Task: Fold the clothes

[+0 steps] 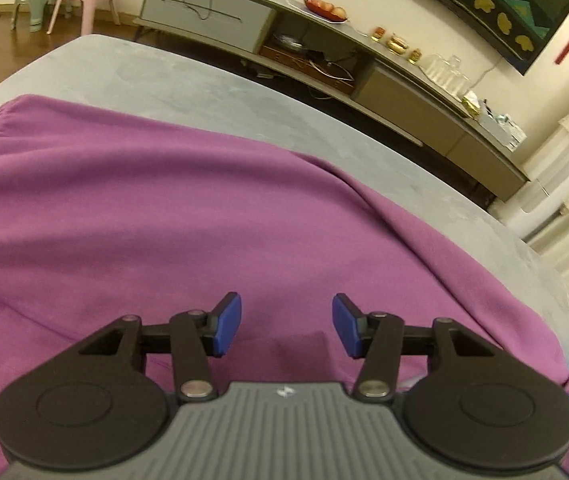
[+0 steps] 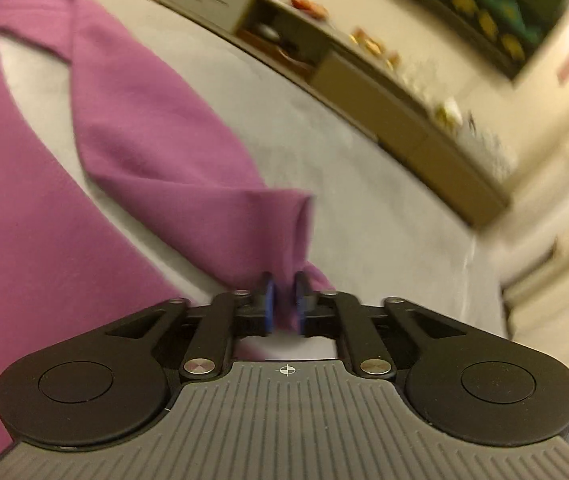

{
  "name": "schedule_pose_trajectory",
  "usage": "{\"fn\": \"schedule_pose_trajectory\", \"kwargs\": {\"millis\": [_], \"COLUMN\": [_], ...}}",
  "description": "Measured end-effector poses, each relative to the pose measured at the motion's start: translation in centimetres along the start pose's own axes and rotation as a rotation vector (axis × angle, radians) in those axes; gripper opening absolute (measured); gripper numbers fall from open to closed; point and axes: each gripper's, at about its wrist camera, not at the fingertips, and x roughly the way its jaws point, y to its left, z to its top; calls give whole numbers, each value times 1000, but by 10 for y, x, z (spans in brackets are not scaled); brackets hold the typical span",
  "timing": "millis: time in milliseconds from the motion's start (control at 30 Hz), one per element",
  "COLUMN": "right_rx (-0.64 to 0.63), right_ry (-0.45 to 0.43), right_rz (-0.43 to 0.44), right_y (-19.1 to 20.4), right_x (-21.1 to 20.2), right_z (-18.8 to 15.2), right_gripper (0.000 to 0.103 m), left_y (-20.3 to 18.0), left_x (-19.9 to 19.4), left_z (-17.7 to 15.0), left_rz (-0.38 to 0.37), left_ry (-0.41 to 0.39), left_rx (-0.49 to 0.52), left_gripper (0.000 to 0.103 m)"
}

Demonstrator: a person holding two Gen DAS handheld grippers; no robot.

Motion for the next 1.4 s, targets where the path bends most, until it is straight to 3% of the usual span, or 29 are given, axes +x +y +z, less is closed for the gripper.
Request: {"fn": "schedule_pose_trajectory", "kwargs": {"millis": [133,267,433,567,600,733,767,800,833,933,1067,1267,1400], "right_rx": [202,544,996,1377,1438,1522,1536,1537,1535,1493,1452,1521,1533], "right_ry": [52,128,104,11,11,40,29,14,-3,-85,-268,-328,-369], "right_rz": [30,74,255,421,428,358,344,337,333,350,380,444,467], "right_y": [-7,-28,-39,-43,-42,-37,-37,-38,-38,-36,-42,-52,-63], "right_x": [-9,-18,-28,-21,-14,5,7,8,7,-8,-54,-65,-79], "right_z": [6,-5,-34,-61,-65,-66,-66,-66,-65,-55,-47,-65,-72], "right_gripper": [43,45,45,51,51,48,38,4,0,0,0,0,0], "left_y": [-1,-4,-8,-11,-14,-26,-29,-33,-36,-55,-85,-118,-123], "left_x": [1,2,-1,-1,-1,-1,-1,2,5,26,65,108,124], "left_z": [1,3,1,-2,-3,-8,-8,-8,-7,-4,-2,-9,-8], "left_rz": [-23,-32,-45,-62,-79,-162,-193,-233,-275,-338,-345,-316,-349], "left_ry": [6,6,-3,-4,-2,6,9,15,22,51,78,116,108], "left_rx": [-5,-9,2,-10,-13,-32,-44,-75,-109,-182,-235,-256,-310], "left_gripper": [53,53,55,55,56,61,61,63,63,66,68,70,71]}}
